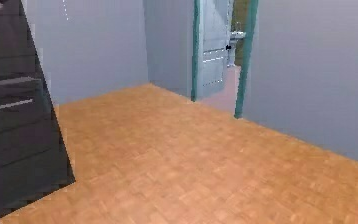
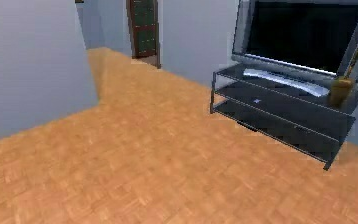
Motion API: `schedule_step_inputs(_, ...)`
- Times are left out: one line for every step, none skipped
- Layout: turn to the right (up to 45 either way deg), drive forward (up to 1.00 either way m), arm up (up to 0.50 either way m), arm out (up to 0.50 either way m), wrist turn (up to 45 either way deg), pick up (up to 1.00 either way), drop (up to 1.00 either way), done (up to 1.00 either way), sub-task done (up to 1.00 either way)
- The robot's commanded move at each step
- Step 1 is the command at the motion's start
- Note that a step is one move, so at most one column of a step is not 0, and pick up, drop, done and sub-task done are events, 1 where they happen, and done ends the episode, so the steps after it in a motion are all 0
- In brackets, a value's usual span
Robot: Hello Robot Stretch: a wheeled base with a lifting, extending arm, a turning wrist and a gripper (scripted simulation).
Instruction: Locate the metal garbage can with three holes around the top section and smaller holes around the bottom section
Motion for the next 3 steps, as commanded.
schedule_step_inputs(-42.0, 0.00, 0.00, 0.00, 0.0, 0.00, 0.00, 0.00, 0.00)
schedule_step_inputs(0.0, 1.00, 0.00, 0.00, 0.0, 0.00, 0.00, 0.00, 0.00)
schedule_step_inputs(-6.0, 0.00, 0.00, 0.00, 0.0, 0.00, 0.00, 0.00, 0.00)
